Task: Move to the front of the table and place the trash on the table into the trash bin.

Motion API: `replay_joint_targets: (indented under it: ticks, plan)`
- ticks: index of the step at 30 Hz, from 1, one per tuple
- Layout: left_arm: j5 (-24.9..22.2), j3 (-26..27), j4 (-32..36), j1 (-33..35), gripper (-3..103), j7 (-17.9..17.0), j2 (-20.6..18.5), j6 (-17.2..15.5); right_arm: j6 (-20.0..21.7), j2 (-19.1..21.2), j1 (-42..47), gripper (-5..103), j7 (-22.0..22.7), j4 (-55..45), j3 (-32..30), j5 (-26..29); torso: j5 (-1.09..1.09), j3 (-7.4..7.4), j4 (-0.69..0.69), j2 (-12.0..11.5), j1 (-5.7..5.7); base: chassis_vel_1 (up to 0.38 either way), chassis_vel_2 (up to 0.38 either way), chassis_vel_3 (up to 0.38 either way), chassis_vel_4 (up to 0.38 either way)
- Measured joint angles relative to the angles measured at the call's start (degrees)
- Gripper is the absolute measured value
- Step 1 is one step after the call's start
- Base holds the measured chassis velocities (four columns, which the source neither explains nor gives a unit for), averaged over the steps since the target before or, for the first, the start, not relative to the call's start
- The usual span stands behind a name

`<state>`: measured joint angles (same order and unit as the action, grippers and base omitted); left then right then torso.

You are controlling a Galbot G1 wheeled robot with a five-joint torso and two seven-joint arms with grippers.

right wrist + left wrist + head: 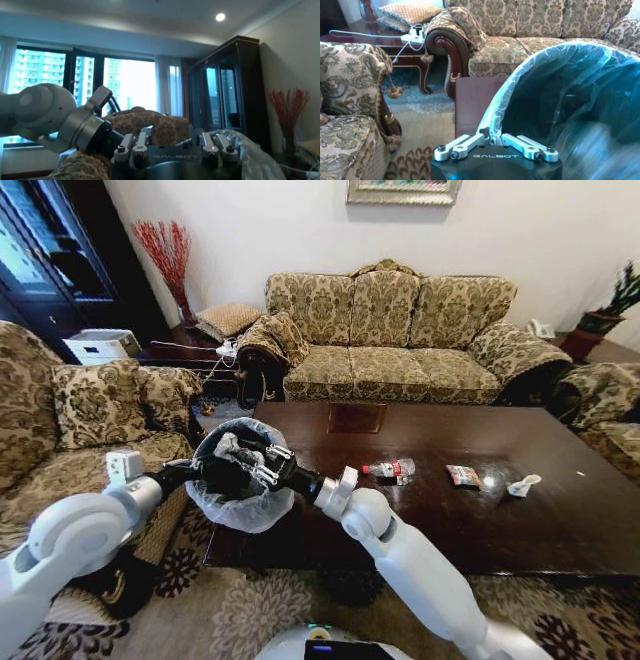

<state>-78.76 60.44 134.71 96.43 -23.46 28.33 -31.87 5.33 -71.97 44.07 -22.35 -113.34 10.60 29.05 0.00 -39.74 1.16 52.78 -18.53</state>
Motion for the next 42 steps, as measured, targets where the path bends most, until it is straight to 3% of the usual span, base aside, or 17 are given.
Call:
replay_joint_targets:
  ticks: [3, 5, 12, 13, 15, 16, 18, 19, 20, 21, 24, 26, 29, 32, 34, 37, 42]
  plan:
    - [-0.02, -0.13, 0.16, -0.01, 0, -0.2, 0.13, -0.01, -0.19, -0.29, -0.33, 62, 0.06, -0.01, -0.2, 0.08, 0.0, 0.0, 0.0, 0.0, 0.0, 0.0, 0.0, 0.0, 0.0]
    - [-0.02, -0.15, 0.16, 0.0, 0, -0.22, 0.21, -0.02, -0.53, -0.32, -0.17, 62, 0.17, -0.12, -0.49, 0.27, 0.0, 0.0, 0.0, 0.0, 0.0, 0.0, 0.0, 0.0, 0.0]
    - [0.57, 1.09, -1.07, 0.76, 0, -0.57, 1.15, -0.49, -4.11, -1.32, 8.48, 88, 2.18, -0.44, -10.23, 0.37, 0.01, 0.0, 0.01, 0.0, 0.0, 0.0, 0.0, 0.0, 0.0]
    - [0.68, 1.53, -1.26, 0.99, 0, -0.57, 1.23, -0.71, -4.45, -1.34, 11.04, 93, 5.99, 0.33, -12.59, -1.28, 0.01, 0.0, 0.01, 0.0, 0.0, 0.0, 0.0, 0.0, 0.0]
    - [0.81, 1.87, -1.81, 1.03, 0, -0.58, 1.27, -0.82, -1.96, -2.24, 16.76, 99, 22.3, 1.69, -17.61, -3.86, 0.01, 0.0, -0.01, 0.0, 0.0, 0.0, 0.0, 0.0, 0.0]
    - [0.81, 1.87, -1.81, 1.03, 0, -0.58, 1.27, -0.82, -1.96, -2.24, 16.76, 99, 22.3, 1.69, -17.61, -3.86, 0.01, 0.0, -0.01, 0.0, 0.0, 0.0, 0.0, 0.0, 0.0]
    - [0.85, 1.48, -1.98, 0.5, 0, -0.61, 1.22, -0.83, -0.36, -3.15, 18.72, 100, 33.31, 1.85, -18.43, -2.71, 0.01, 0.0, -0.02, 0.0, 0.0, 0.0, 0.0, 0.0, 0.0]
    - [0.84, 0.89, -1.92, -0.03, 0, -0.65, 1.09, -0.83, 0.4, -3.89, 19.34, 100, 42.38, 1.86, -18.57, -0.34, 0.02, 0.0, -0.02, 0.0, 0.0, 0.0, 0.0, 0.0, 0.0]
    - [0.84, 0.33, -1.74, -0.45, 0, -0.72, 0.98, -0.82, 0.46, -4.56, 19.32, 100, 47.87, 2.11, -18.64, 0.88, -0.01, 0.0, -0.01, 0.0, 0.0, 0.0, 0.0, 0.0, 0.0]
    - [0.84, 0.33, -1.74, -0.45, 0, -0.72, 0.98, -0.82, 0.46, -4.56, 19.32, 100, 47.87, 2.11, -18.64, 0.88, -0.01, 0.0, -0.01, 0.0, 0.0, 0.0, 0.0, 0.0, 0.0]
    - [0.8, -0.32, -0.78, -0.86, 0, -0.76, 0.87, -0.83, -1.06, -6.43, 17.09, 100, 62.61, 4.35, -18.85, 3.86, 0.0, 0.0, 0.0, 0.0, 0.0, 0.0, 0.0, 0.0, 0.0]
    - [0.8, -0.3, -0.67, -0.83, 0, -0.78, 0.91, -0.82, -1.43, -6.5, 16.51, 100, 65.21, 4.67, -18.73, 4.75, 0.0, 0.0, 0.0, 0.0, 0.0, 0.0, 0.0, 0.0, 0.0]
    - [0.83, 0.91, -0.09, 0.34, 0, -0.8, 1.58, -0.76, -3.6, -9.2, 12.75, 100, 81.31, 7.52, -19.16, 11.18, 0.02, 0.0, 0.0, 0.0, 0.0, 0.0, 0.0, 0.0, 0.0]
    - [0.85, 1.18, 0.05, 0.55, 0, -0.79, 1.8, -0.69, -3.89, -10.33, 11.29, 100, 84.2, 9.46, -20.4, 12.78, 0.01, 0.0, 0.01, 0.0, 0.0, 0.0, 0.0, 0.0, 0.0]
    - [0.9, 1.18, 0.31, 0.57, 0, -0.77, 2.04, -0.57, -3.92, -9.88, 8.18, 100, 87.27, 12.29, -21.13, 18.65, -0.01, 0.0, 0.01, 0.0, 0.0, 0.0, 0.0, 0.0, 0.0]
    - [0.95, 0.96, 0.42, 0.48, 0, -0.77, 2.17, -0.48, -3.85, -9.34, 6.35, 100, 88.46, 14.05, -21.31, 22.44, 0.0, 0.0, 0.0, 0.0, 0.0, 0.0, 0.0, 0.0, 0.0]
    - [1.52, 0.34, 0.29, 0.55, 0, -0.52, 2.54, -0.08, -1.1, -9.97, 1.74, 100, 84.72, 22.57, -24.63, 29.46, 0.01, -0.01, -0.01, 0.0, -0.01, 0.0, 0.0, 0.0, 0.0]
